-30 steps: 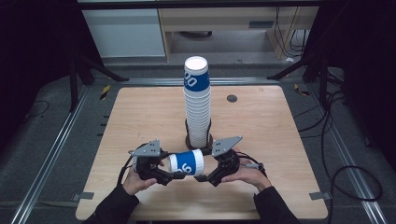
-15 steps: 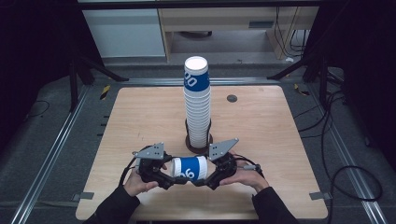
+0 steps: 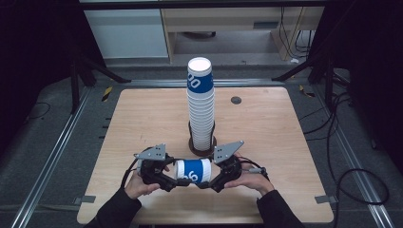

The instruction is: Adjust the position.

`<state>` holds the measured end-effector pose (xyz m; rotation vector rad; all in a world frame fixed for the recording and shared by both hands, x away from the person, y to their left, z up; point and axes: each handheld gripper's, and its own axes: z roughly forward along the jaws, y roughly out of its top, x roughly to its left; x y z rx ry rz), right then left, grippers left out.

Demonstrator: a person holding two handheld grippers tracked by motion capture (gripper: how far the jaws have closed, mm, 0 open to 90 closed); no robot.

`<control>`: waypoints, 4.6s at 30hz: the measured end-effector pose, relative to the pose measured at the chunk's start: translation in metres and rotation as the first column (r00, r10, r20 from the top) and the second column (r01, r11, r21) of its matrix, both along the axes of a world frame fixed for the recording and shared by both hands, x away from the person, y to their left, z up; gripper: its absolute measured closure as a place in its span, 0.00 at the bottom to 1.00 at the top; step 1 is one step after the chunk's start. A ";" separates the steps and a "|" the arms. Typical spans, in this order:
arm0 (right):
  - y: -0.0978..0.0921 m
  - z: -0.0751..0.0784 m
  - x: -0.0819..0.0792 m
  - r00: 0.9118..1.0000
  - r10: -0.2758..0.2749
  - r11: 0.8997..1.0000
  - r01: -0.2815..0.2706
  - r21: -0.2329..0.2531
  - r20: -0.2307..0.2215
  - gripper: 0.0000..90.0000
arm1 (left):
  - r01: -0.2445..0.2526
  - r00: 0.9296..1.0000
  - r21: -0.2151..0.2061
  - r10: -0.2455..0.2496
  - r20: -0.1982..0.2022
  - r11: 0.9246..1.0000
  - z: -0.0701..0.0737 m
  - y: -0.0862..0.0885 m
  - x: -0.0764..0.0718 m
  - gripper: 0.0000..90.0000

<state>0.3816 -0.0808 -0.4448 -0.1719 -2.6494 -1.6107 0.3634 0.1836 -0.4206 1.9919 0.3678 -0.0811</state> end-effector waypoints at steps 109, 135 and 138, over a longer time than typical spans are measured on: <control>0.003 0.004 0.001 1.000 -0.026 0.995 0.024 -0.092 -0.015 0.18 | 0.059 0.998 0.294 -0.067 0.019 0.954 -0.019 -0.011 0.004 0.21; 0.019 -0.001 -0.005 1.000 0.005 0.990 -0.001 -0.144 0.029 0.11 | 0.091 0.995 0.406 -0.103 0.007 0.909 -0.031 -0.026 0.001 0.31; 0.014 0.004 -0.002 0.999 -0.029 0.994 0.032 -0.105 0.027 0.10 | 0.064 0.997 0.375 -0.074 0.013 0.925 -0.029 -0.019 0.005 0.31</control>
